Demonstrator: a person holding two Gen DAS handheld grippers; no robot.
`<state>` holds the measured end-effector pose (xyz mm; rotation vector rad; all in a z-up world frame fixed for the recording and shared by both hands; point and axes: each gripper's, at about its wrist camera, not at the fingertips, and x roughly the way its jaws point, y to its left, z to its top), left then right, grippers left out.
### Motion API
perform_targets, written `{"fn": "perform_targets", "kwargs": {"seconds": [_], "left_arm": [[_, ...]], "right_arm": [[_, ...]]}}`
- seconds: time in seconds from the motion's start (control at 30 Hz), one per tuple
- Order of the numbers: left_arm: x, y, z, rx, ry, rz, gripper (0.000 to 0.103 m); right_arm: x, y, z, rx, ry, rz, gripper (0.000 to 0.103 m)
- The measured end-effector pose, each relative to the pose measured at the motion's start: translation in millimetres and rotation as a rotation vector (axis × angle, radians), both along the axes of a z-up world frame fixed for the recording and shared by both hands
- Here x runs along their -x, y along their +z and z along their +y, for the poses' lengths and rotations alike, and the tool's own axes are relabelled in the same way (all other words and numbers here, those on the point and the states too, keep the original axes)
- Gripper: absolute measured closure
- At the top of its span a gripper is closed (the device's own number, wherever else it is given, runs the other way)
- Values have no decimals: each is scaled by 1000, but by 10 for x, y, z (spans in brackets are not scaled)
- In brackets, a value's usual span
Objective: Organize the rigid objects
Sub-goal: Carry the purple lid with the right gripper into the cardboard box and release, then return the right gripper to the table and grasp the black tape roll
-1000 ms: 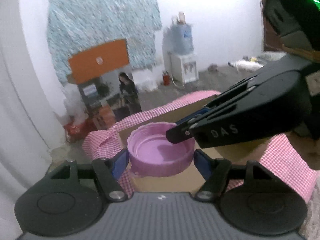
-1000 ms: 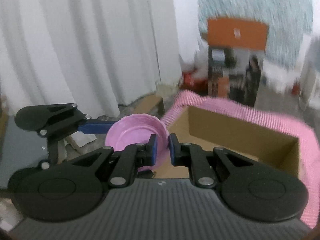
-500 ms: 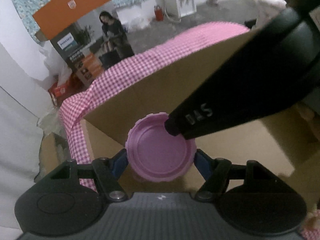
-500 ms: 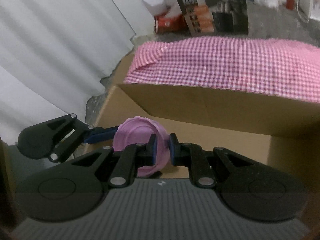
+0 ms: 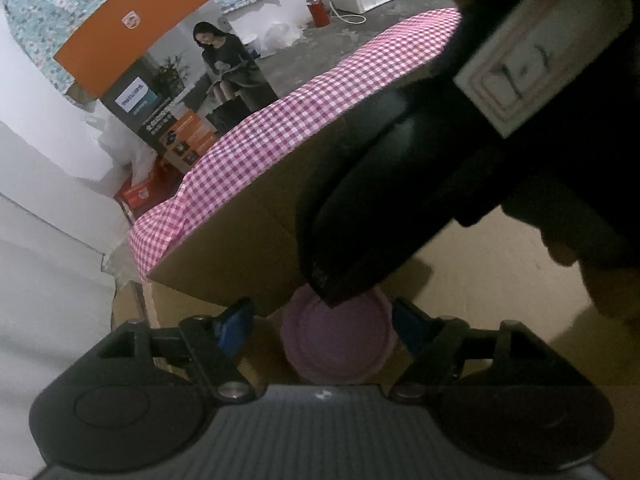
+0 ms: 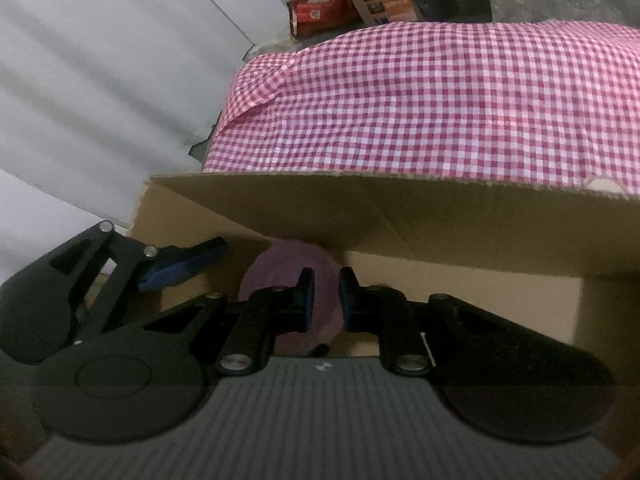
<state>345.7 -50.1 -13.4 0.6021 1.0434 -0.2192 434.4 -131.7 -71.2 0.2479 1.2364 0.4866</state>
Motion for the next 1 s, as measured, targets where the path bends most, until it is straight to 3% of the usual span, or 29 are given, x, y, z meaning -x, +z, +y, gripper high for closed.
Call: {"fn": "perform_targets", "kwargs": {"seconds": [0.13, 0.27, 0.47, 0.6, 0.7, 0.8, 1.0], "left_arm": [[49, 119, 11, 9, 12, -40, 24], [209, 439, 144, 94, 46, -86, 20], [840, 1099, 377, 242, 65, -212, 10], [1343, 1388, 532, 349, 72, -260, 4], [1718, 1398, 578, 409, 70, -260, 3], [2161, 1246, 562, 456, 68, -240, 3], [2756, 663, 335, 477, 2, -162, 3]], "right_arm": [[-11, 18, -16, 14, -17, -17, 87], [137, 322, -112, -19, -27, -77, 80], [714, 1105, -383, -95, -46, -231, 70], [1478, 1704, -580, -133, -37, -373, 57], [2138, 2012, -794, -167, -36, -440, 55], [2729, 2052, -1029, -200, -32, -461, 55], [3643, 1500, -1030, -168, -11, -398, 55]]}}
